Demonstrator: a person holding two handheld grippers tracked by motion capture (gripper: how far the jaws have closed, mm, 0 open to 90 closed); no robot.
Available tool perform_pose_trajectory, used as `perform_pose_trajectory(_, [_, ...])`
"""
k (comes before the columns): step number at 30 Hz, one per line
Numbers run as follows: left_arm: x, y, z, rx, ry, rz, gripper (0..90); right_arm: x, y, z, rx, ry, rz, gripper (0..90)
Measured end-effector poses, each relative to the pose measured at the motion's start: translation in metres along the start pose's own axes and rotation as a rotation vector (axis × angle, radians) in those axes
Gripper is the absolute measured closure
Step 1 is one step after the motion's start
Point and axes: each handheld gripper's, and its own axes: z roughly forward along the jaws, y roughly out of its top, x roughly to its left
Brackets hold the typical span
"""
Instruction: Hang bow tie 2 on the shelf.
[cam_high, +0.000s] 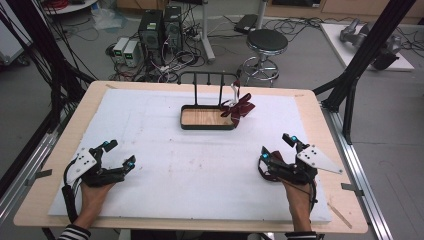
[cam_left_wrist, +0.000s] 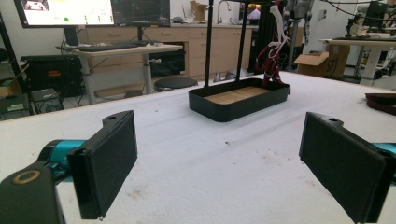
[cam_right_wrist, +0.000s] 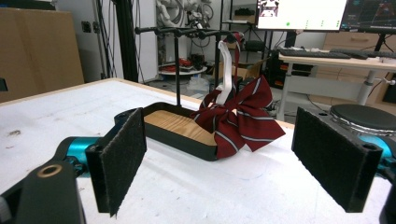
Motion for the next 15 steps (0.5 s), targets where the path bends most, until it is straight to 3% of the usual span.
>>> perform_pose_trajectory(15, [0.0003, -0.0001, -0.0003, 0.0, 0.001, -0.003, 11.7, -0.0019, 0.0022, 0.001, 0.016, 0.007, 0.002, 17.0])
